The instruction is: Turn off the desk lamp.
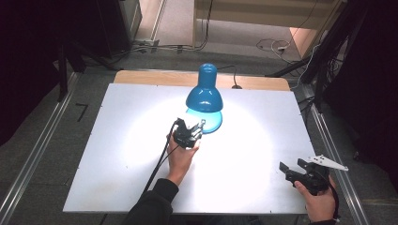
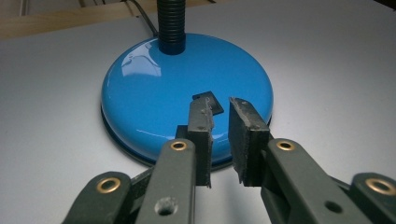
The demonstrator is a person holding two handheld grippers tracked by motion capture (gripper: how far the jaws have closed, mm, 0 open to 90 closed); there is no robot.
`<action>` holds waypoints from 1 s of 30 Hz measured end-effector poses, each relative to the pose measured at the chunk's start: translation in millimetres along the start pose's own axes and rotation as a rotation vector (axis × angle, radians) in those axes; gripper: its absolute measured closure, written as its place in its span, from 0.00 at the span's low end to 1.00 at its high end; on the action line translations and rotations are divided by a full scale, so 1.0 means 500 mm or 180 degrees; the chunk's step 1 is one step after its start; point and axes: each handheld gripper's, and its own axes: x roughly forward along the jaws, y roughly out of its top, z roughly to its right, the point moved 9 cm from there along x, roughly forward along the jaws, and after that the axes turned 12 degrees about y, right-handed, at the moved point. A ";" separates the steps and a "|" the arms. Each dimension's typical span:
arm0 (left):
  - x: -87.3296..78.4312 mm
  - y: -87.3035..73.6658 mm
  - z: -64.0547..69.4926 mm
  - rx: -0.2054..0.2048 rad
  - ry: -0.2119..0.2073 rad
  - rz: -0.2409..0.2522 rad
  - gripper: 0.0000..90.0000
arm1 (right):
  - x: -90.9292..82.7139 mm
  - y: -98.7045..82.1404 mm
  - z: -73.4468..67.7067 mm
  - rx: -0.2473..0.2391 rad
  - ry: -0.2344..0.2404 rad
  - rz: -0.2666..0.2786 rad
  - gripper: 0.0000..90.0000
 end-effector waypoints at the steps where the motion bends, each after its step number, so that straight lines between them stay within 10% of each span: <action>1: 0.006 0.001 0.002 -0.0033 -0.0020 -0.0002 0.95 | 0.000 0.000 0.000 0.0004 -0.0001 -0.0002 0.21; 30: 0.051 0.018 0.014 -0.0073 -0.0006 0.0032 1.00 | 0.000 0.000 0.004 0.0028 0.0031 0.0012 0.21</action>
